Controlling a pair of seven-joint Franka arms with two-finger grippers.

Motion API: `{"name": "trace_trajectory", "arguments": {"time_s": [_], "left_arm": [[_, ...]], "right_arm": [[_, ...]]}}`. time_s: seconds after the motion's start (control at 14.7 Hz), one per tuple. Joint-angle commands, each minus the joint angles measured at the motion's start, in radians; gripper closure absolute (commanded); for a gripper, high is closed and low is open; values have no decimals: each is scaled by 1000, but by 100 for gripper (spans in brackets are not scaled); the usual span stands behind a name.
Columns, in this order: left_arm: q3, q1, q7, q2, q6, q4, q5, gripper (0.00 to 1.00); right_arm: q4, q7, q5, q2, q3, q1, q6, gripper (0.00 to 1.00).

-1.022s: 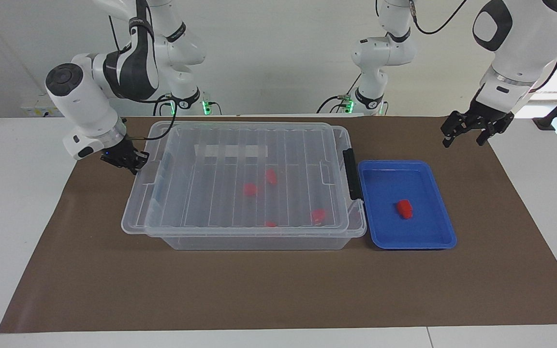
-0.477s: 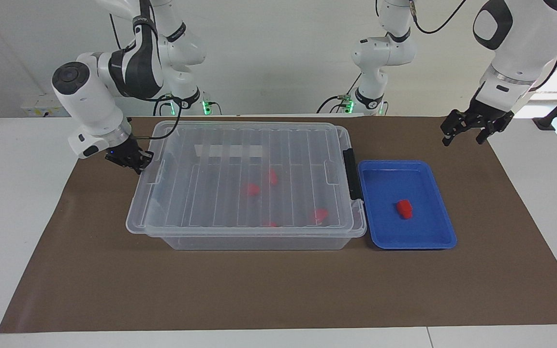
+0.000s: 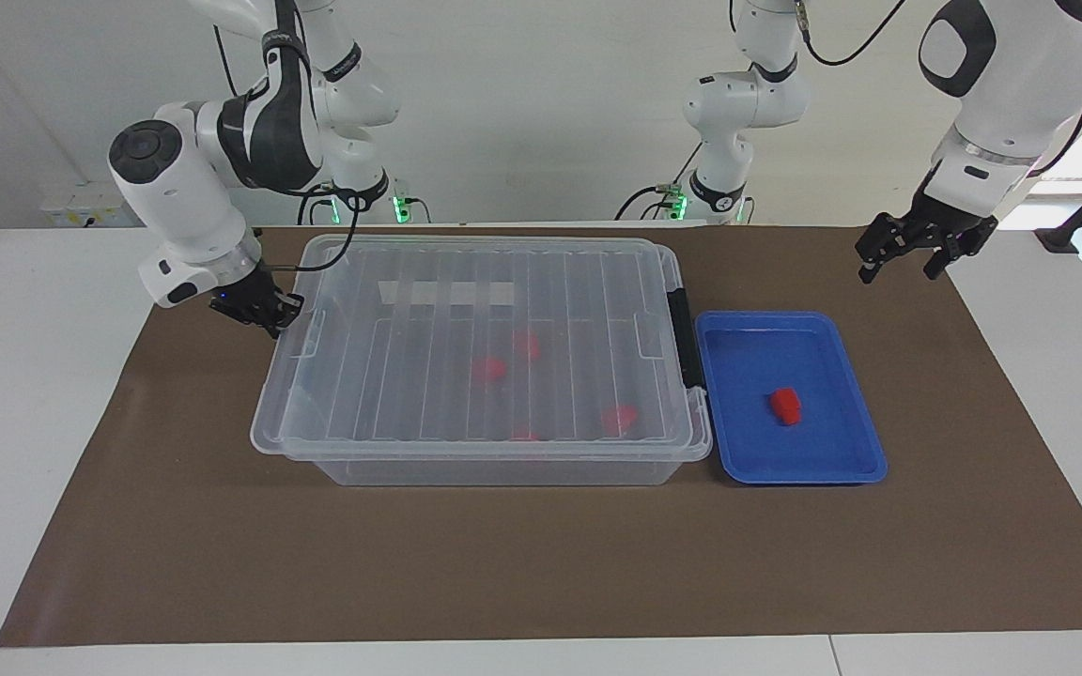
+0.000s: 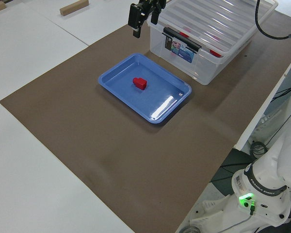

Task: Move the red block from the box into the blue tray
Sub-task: 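Slide the clear lid back over the box with the right gripper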

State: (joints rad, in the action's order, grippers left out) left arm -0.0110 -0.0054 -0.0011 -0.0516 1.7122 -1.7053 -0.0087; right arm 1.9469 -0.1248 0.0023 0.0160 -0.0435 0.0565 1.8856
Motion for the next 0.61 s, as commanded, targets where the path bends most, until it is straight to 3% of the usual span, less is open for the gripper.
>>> {"name": "trace_trajectory", "arguments": {"time_s": [0.0,0.54], "left_arm": [[-3,-1,-5,-13,-19,-1,-16,0],[-3,5,-5,-13,-19,-1,-16,0]], "right_arm": [[33,-26,21,-24,-13,2,26,100],[27,-26,19,-21,-13,2,24,100]]}}
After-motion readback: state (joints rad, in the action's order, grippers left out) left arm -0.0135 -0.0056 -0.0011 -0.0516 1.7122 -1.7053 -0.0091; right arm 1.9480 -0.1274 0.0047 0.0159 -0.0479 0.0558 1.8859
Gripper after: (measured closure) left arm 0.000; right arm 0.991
